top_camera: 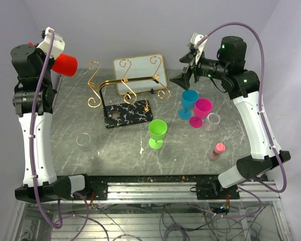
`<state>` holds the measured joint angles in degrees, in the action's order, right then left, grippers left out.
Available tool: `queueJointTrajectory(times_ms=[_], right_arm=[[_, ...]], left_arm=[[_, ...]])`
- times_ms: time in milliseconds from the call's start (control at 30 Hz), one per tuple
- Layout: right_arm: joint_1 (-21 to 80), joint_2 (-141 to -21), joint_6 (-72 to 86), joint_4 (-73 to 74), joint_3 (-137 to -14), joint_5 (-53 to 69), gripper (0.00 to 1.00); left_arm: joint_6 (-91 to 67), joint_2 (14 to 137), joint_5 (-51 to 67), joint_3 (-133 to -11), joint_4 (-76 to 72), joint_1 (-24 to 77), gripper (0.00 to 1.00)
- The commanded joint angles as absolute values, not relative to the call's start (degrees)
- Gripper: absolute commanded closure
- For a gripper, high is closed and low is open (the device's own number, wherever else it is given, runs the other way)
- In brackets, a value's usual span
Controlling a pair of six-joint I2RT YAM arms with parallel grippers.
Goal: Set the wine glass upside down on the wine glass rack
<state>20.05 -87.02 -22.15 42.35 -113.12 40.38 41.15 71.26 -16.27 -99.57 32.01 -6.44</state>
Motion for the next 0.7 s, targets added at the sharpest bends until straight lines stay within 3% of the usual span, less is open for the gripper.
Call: queueJointTrajectory(times_ms=[0,233,667], right_arm=[[19.3,-86.0,-22.9,42.5,-111.6,41.3,0.06],[17.7,-84.0,-22.7,41.5,-109.2,41.8,0.06],[11.1,-79.7,-18.7,36.6,-101.9,47.6,0.05]], left_arm=[[52.3,72.4,-18.9,-97.4,30.3,-5.7,0.93],[71.3,75.5,-24.6,-87.7,23.2,0.3,0.93],[81.5,80.6,-14.5,-86.0,22.9,7.3,0.93]])
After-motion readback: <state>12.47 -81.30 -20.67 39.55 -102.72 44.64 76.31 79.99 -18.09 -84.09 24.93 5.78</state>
